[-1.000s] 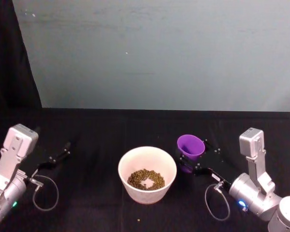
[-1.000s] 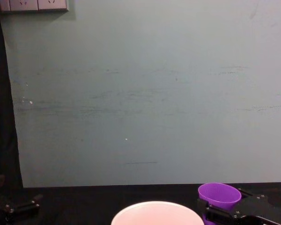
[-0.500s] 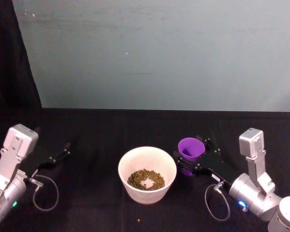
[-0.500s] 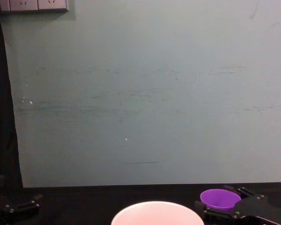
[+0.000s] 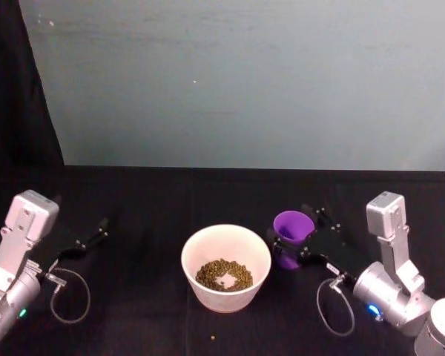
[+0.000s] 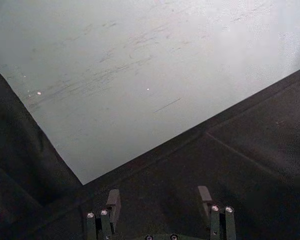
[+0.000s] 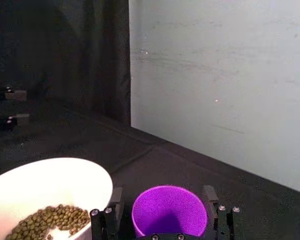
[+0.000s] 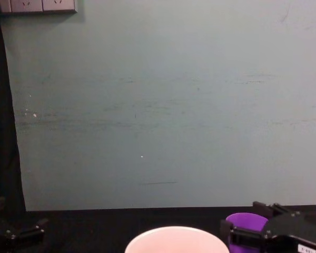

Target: Pick up the cup and pour the mung beans from the cup into the bowl.

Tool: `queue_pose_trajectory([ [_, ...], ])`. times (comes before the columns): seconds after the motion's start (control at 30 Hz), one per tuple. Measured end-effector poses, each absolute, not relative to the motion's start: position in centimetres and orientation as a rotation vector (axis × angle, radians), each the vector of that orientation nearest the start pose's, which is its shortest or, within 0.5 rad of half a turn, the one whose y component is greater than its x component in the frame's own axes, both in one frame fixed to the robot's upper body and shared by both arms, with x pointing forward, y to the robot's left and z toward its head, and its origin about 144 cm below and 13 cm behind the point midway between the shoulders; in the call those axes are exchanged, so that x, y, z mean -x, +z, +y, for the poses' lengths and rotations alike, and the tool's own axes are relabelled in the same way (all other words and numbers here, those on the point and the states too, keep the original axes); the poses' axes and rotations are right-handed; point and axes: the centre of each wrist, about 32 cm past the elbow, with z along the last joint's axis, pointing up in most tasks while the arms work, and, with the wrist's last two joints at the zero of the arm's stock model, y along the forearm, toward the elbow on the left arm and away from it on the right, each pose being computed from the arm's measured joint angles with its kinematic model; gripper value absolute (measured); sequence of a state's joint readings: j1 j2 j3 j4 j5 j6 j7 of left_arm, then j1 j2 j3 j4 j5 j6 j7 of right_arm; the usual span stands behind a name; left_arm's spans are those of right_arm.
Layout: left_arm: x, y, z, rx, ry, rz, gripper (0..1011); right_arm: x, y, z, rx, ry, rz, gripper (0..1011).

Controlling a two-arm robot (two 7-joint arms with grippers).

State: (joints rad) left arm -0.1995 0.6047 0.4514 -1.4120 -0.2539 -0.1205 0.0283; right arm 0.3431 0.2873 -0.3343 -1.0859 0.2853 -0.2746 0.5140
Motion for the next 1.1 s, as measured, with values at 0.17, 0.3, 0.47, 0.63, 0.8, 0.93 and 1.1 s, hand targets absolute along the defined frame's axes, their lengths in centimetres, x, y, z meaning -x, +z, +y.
queue_pose_trajectory([
  [0.17, -48.9, 114.0, 31.0, -0.305, 1.248, -0.285, 1003, -52.9, 112.6, -26.2, 0.054, -0.92, -0.128, 1000],
  [0.3, -48.9, 114.0, 31.0, -0.305, 1.248, -0.285, 1003, -51.9, 114.2, -25.9, 0.056, -0.95, -0.135, 1002],
  [0.47, -48.9, 114.0, 31.0, -0.305, 1.248, -0.285, 1003, -50.2, 116.3, -25.5, 0.057, -1.028, -0.137, 1002],
  [0.63, -48.9, 114.0, 31.0, -0.304, 1.248, -0.285, 1003, -48.6, 117.6, -25.1, 0.063, -1.126, -0.139, 1000],
  [0.8, -48.9, 114.0, 31.0, -0.305, 1.248, -0.285, 1003, -47.0, 118.3, -25.0, 0.069, -1.218, -0.17, 1002],
  [0.93, -48.9, 114.0, 31.0, -0.304, 1.248, -0.285, 1004, -45.9, 118.0, -25.6, 0.072, -1.278, -0.199, 1002],
  [1.1, -48.9, 114.0, 31.0, -0.305, 1.248, -0.285, 1004, -45.1, 116.6, -26.4, 0.067, -1.329, -0.231, 1002],
])
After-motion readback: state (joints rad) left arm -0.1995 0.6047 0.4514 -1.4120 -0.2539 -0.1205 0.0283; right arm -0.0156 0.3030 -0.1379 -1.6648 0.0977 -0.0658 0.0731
